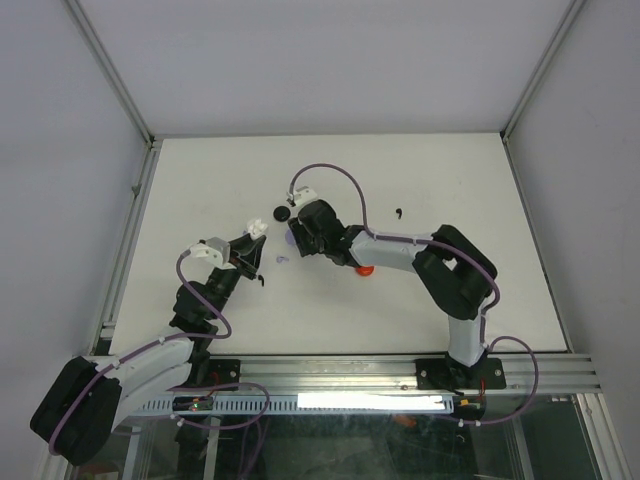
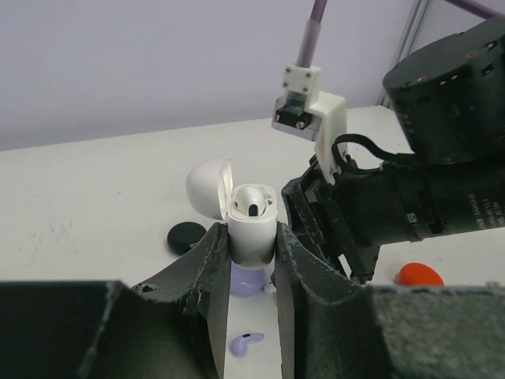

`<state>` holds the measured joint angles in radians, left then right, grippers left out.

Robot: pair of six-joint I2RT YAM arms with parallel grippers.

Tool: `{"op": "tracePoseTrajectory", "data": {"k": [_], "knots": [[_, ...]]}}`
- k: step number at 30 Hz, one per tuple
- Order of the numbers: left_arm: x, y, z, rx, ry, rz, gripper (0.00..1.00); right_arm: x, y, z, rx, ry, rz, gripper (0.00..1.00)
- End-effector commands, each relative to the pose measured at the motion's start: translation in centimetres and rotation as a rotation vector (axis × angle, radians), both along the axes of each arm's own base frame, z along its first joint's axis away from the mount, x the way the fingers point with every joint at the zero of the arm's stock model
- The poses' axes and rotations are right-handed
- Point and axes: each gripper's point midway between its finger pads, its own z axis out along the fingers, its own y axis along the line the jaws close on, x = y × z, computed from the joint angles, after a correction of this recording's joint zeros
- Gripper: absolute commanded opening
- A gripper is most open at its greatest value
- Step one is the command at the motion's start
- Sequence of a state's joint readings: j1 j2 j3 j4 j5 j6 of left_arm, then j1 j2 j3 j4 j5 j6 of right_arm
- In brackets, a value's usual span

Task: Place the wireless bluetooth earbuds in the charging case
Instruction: Pick up the earbud from the center of the board.

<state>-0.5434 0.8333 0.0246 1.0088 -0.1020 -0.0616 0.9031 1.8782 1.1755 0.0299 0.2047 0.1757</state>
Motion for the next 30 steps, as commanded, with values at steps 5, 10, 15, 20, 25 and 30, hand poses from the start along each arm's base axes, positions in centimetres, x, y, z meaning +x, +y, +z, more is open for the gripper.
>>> {"op": "tracePoseTrajectory", "data": {"k": [5, 10, 15, 20, 25, 30], "knots": [[-0.3, 0.0, -0.2, 0.005, -0.008, -0.007, 0.00, 1.5, 1.8, -0.7, 0.018, 0.030, 0.015, 0.42], [-0.2, -0.2, -0.4, 0.014, 0.002, -0.014, 0.00, 1.4, 1.9, -2.5, -0.008, 0.059, 0.015, 0.40], [-0.3, -0.2, -0.4, 0.012, 0.002, -0.016, 0.00, 1.6, 1.6, -4.0, -0.043, 0.075, 0.006, 0.33], [-0.3, -0.2, -0.4, 0.014, 0.002, -0.017, 0.00, 1.1, 0.8, -4.4, -0.075, 0.095, 0.001, 0.24], [-0.3, -0.4, -0.3, 0.014, 0.001, -0.025, 0.00, -0.2, -1.7, -3.7, -0.121, 0.100, -0.029, 0.17], [-0.4, -0.6, -0.3, 0.016, 0.000, -0.037, 0.00, -2.5, -5.0, -3.2, -0.190, 0.139, -0.043, 0.16]]}}
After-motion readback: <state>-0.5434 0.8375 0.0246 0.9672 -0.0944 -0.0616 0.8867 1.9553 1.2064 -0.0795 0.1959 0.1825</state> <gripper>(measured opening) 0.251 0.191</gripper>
